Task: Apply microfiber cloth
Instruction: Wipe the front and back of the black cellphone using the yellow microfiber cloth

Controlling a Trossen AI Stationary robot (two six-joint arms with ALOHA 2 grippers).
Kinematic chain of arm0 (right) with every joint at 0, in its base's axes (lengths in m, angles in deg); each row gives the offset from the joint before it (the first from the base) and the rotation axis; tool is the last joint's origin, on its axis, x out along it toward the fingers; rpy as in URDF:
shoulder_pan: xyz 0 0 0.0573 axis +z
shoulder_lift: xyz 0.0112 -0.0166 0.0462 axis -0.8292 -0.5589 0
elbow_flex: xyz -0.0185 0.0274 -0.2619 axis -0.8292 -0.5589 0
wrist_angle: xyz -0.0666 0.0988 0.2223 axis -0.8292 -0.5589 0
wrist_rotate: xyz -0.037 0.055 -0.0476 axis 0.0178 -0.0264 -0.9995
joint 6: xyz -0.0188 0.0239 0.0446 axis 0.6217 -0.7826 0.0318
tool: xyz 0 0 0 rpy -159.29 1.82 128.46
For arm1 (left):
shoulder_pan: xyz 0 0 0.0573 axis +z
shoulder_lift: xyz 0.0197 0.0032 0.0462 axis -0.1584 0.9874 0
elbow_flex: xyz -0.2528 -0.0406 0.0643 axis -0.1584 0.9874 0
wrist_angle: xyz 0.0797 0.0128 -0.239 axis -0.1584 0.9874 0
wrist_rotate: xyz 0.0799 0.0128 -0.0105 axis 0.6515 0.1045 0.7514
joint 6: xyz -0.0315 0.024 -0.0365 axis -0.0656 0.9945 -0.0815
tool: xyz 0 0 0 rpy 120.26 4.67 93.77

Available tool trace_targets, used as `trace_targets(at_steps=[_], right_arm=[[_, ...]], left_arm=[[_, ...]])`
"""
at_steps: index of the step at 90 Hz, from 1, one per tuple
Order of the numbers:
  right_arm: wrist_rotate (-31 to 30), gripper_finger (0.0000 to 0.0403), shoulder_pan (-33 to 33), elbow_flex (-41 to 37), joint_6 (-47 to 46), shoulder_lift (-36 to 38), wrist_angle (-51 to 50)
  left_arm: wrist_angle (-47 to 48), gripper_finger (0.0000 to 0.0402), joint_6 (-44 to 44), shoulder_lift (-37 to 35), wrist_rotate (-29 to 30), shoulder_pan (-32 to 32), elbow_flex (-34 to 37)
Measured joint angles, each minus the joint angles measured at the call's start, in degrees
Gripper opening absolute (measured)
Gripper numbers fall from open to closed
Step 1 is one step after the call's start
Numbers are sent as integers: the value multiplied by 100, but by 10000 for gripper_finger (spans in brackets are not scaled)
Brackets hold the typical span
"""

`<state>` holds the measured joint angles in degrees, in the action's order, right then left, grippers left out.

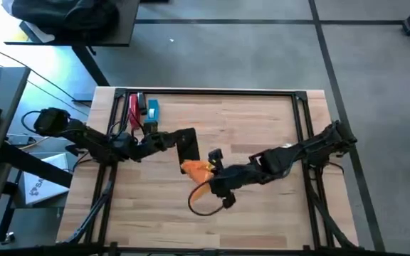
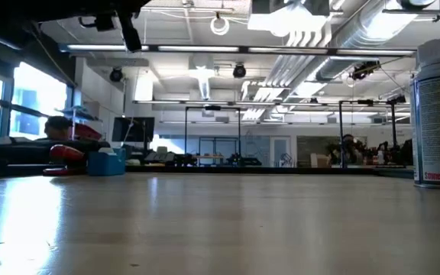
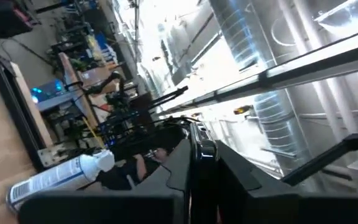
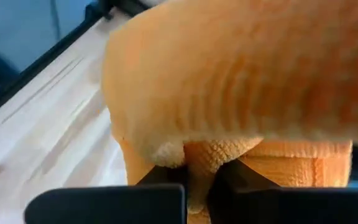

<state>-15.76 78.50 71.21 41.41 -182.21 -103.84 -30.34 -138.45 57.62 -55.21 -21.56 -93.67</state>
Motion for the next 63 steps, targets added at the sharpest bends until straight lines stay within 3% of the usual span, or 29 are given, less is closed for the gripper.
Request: trace_targets(at_steps=[23,53,63], right_arm=[[-134,0,-556,2,479,17,315],[-952,0,-1494,17,1125,28,1271],[-725,0,-1565,15,1126,39,1327]], left_arm=[[53,26,144,1,11,-28,2],[300,26,227,21,-21,-89,15],[205,26,280,21,-262,-108,15]])
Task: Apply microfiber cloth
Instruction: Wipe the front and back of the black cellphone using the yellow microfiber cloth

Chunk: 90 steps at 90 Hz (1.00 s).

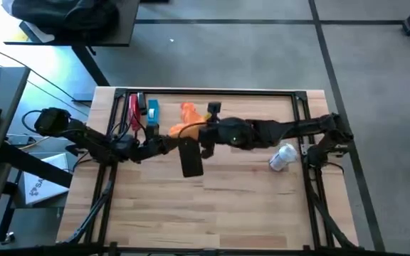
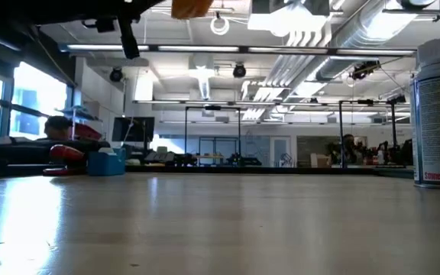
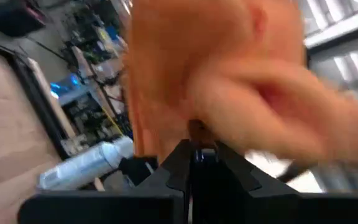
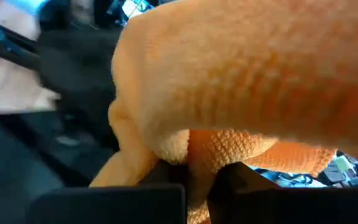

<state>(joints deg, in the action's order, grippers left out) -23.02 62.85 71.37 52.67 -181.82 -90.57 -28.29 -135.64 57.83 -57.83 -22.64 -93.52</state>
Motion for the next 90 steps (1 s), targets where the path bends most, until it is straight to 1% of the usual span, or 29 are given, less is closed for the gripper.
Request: trace_targets(at_steps=[7,15,20,27,45,61,65,71,82,90], right_arm=[[290,0,48,0,-80,8,-228],[540,0,164,0,-448,13,-671],[661,0,265,-2,-788,11,-991],[834,0,493,-9,-1242,8,-1389],[881,0,1138,-15,-1983,4,-1974],[914,0,1584,-17,-3038,-45,-2772],[872,0,1654,-134,-3257,-71,-2739],[869,0,1686,-512,-3454,-108,-2484],[1087,0,1700,-1412,-3646,-118,-1388],[1168,0,1637,-2073,-3840,-120,-532]], left_arm=[[-157,26,90,-4,-213,1,0],[-269,26,211,-28,-299,12,0],[-287,26,285,-79,-282,45,0],[-359,26,385,-135,-112,127,0],[-355,26,693,-310,-48,497,-4],[-262,26,1355,-473,27,841,-2],[-318,26,1599,-497,70,870,-7],[-254,26,1913,-527,237,872,-27],[-176,26,2865,-573,271,726,-174],[-2,26,3880,-567,268,538,-278]])
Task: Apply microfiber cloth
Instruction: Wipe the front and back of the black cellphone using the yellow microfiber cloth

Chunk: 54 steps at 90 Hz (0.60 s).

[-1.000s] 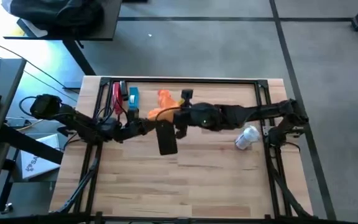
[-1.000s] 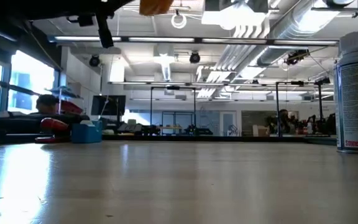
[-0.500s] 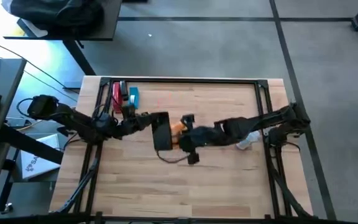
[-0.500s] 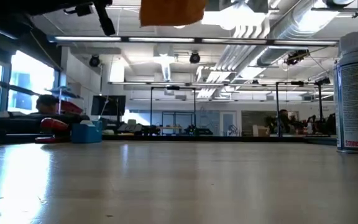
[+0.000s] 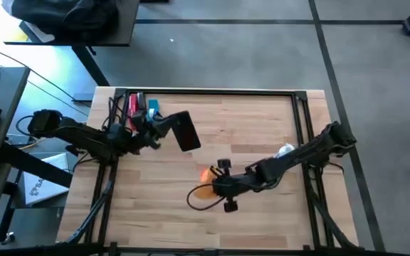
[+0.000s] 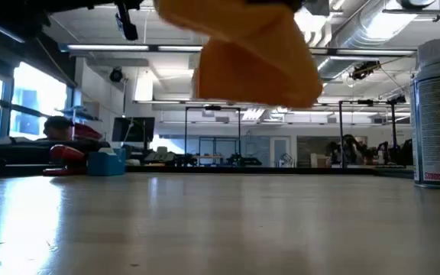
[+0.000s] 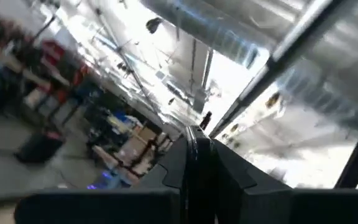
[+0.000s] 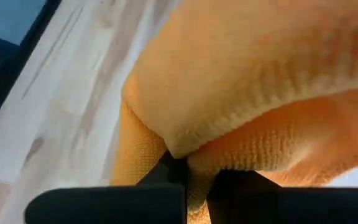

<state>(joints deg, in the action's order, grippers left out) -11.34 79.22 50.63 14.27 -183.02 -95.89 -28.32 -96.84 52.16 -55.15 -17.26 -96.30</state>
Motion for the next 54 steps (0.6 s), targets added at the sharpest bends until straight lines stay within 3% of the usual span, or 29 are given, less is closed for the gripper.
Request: trace_targets(at_steps=[10,19,32,54], right_arm=[[43,4,-155,-523,-465,0,798],[291,28,-369,-788,-1230,4,783],[755,97,-600,-945,-2216,-32,659],[1608,217,-747,-487,-2376,59,66]], left_arm=[[551,26,1729,-10,8,-309,-147],[1019,26,2494,36,5,-566,-309],[1567,26,3048,114,-3,-940,-491],[2049,26,4960,202,-2,-1574,-520]])
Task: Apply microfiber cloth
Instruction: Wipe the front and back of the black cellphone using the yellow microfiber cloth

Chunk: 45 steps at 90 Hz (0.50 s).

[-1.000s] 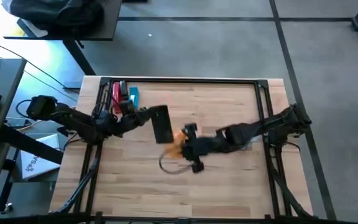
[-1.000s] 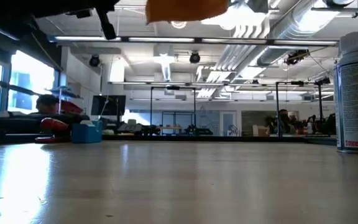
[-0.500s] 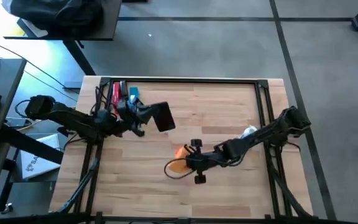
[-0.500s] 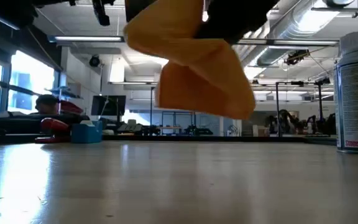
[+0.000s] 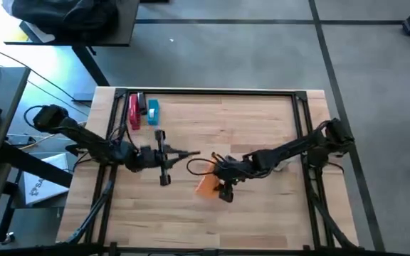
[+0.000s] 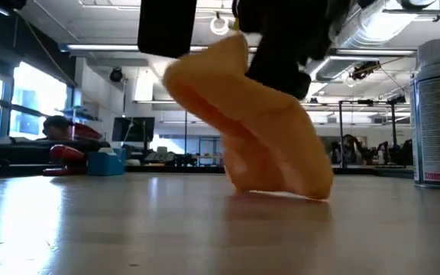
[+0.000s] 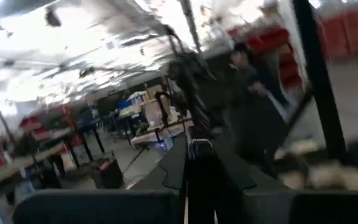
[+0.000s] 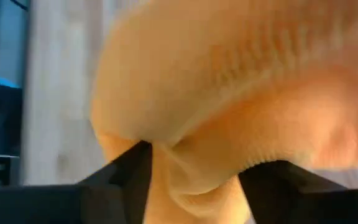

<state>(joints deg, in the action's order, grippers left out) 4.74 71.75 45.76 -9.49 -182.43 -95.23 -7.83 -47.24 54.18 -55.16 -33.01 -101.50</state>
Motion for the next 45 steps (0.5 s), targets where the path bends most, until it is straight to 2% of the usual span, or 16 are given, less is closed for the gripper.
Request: trace_targets(at_steps=[21,33,45], right_arm=[[-27,267,2,778,-363,9,-801],[-28,272,2,1101,-480,7,-1016],[-309,269,71,1543,20,7,-1177]], left_arm=[[321,26,2589,0,-10,-430,0],[776,26,4092,-2,58,-587,0],[1419,26,5503,0,493,-688,0]])
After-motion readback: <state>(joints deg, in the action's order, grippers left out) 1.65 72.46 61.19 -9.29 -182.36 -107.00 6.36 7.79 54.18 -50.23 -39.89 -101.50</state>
